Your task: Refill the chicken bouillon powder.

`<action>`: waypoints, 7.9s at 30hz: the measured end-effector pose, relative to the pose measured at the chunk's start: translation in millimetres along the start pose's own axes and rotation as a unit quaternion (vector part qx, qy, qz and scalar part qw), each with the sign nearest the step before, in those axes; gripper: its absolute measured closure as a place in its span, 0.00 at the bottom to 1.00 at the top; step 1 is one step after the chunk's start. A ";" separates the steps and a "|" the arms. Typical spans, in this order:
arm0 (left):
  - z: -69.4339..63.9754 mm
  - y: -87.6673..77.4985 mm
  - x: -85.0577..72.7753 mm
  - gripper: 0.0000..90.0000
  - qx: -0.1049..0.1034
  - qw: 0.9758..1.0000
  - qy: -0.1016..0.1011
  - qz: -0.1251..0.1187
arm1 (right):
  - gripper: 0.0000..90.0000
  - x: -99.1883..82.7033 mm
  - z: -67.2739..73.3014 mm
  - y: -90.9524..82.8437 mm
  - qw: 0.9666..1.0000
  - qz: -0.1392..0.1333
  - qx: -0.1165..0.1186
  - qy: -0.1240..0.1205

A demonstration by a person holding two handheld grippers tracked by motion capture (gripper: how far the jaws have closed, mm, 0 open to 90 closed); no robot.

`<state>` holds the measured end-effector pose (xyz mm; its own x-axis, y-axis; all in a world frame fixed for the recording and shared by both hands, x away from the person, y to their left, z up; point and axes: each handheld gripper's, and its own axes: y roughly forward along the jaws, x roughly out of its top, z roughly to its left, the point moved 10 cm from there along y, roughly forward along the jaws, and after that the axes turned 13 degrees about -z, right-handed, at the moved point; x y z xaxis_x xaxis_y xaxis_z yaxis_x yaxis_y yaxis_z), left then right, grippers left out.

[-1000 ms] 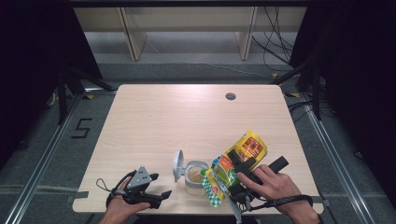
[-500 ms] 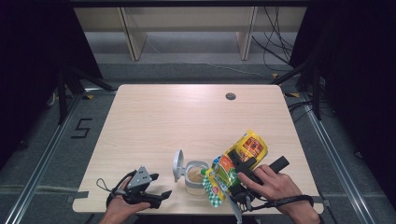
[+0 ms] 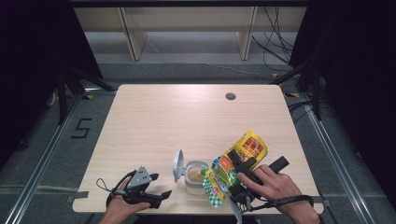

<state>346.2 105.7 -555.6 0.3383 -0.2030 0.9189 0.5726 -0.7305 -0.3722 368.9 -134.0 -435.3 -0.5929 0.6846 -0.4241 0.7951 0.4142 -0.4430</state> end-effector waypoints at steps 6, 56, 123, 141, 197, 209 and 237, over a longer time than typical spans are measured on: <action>0.0 0.0 0.0 0.23 0.000 1.000 0.000 0.000 | 0.63 0.1 0.9 0.3 1.000 0.002 -0.003 0.008; 0.0 0.7 0.3 0.23 -0.003 1.000 0.001 -0.004 | 0.63 -0.5 0.7 -0.5 1.000 0.002 -0.003 0.007; 3.2 -1.9 -0.5 0.23 -0.003 1.000 0.020 0.008 | 0.65 0.7 0.2 -1.4 1.000 0.005 0.000 0.000; 3.9 -2.8 -1.7 0.23 0.000 1.000 0.018 0.014 | 0.65 1.3 0.4 -0.6 1.000 0.003 -0.002 0.001; 3.4 -0.6 0.3 0.23 -0.002 1.000 0.015 0.002 | 0.66 3.7 1.0 0.8 1.000 0.001 0.007 -0.002; 3.7 -1.0 0.3 0.23 -0.002 1.000 0.015 0.002 | 0.66 3.0 0.2 1.9 1.000 -0.005 0.013 -0.018; 2.7 -3.5 0.8 0.23 0.001 1.000 0.008 0.009 | 0.66 4.1 -4.1 0.3 1.000 -0.007 0.008 -0.027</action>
<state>346.5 109.9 -553.9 0.3362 -0.2260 0.9143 0.5683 -0.7255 -0.3883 367.3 -128.6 -434.0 -0.6096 0.6453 -0.4603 0.7853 0.4126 -0.4617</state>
